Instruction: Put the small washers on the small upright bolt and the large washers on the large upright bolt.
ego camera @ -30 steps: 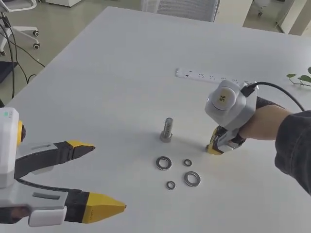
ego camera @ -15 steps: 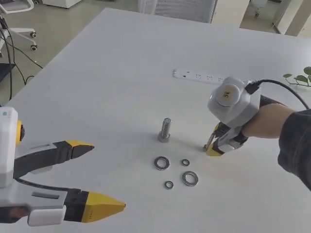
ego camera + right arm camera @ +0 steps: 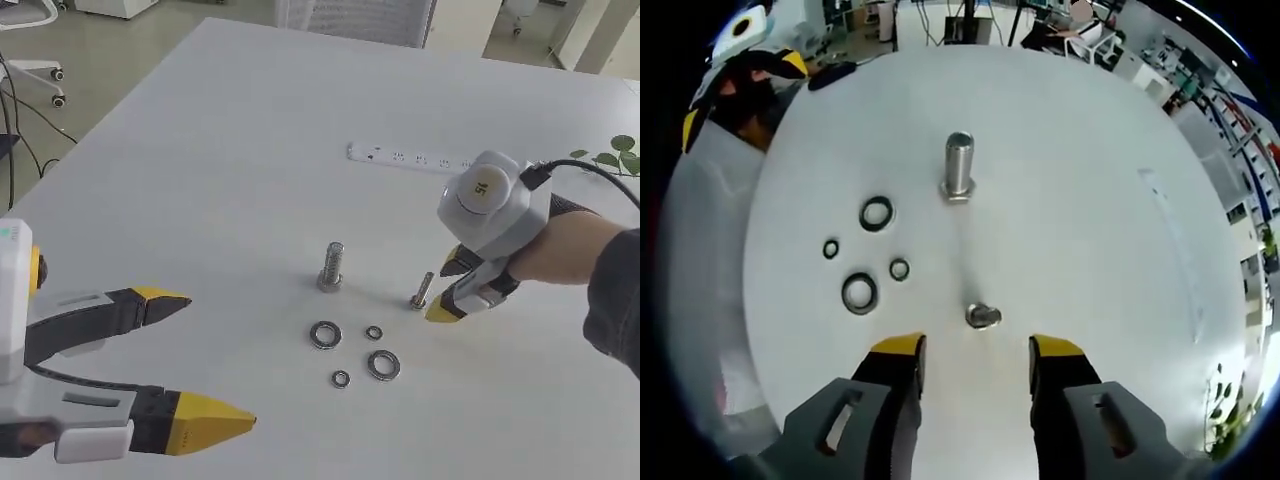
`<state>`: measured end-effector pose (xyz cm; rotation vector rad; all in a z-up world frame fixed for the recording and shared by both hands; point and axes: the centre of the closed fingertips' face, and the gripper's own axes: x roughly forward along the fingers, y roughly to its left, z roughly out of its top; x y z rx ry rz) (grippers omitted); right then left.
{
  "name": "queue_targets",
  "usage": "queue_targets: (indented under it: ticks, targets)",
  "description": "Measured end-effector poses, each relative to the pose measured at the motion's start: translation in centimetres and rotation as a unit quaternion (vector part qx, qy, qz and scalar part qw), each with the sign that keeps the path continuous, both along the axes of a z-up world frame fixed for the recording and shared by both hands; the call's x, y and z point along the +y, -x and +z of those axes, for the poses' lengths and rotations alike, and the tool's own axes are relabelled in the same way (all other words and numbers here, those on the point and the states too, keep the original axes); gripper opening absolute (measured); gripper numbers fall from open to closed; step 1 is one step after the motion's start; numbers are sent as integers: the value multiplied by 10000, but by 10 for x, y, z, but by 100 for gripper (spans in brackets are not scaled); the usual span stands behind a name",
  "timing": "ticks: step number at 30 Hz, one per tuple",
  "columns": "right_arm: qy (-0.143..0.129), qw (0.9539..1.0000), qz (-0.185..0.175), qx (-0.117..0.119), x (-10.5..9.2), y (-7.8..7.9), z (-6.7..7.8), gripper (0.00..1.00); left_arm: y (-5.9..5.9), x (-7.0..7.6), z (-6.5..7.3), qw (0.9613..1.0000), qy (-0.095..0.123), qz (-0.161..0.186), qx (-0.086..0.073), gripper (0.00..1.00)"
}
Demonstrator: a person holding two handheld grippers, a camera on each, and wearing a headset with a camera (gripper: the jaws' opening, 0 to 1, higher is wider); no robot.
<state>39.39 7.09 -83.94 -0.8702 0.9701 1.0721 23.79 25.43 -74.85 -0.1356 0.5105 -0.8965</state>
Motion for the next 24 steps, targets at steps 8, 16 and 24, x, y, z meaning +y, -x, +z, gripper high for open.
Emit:
queue_targets:
  ticks: [8, 16, 24]
  targets:
    - [-60, 9999, -92, -83, -7, 3, 5, 44, -1, -2, 2, 10000, 5, -34, -29, 89]
    - [-160, 9996, -211, -80, -14, 8, 10, 44, -1, -5, 4, 10000, 3, -68, -63, 89]
    - [-236, 9993, -278, -120, -16, 15, 14, 44, 0, -6, 6, 9999, -4, -105, -97, 89]
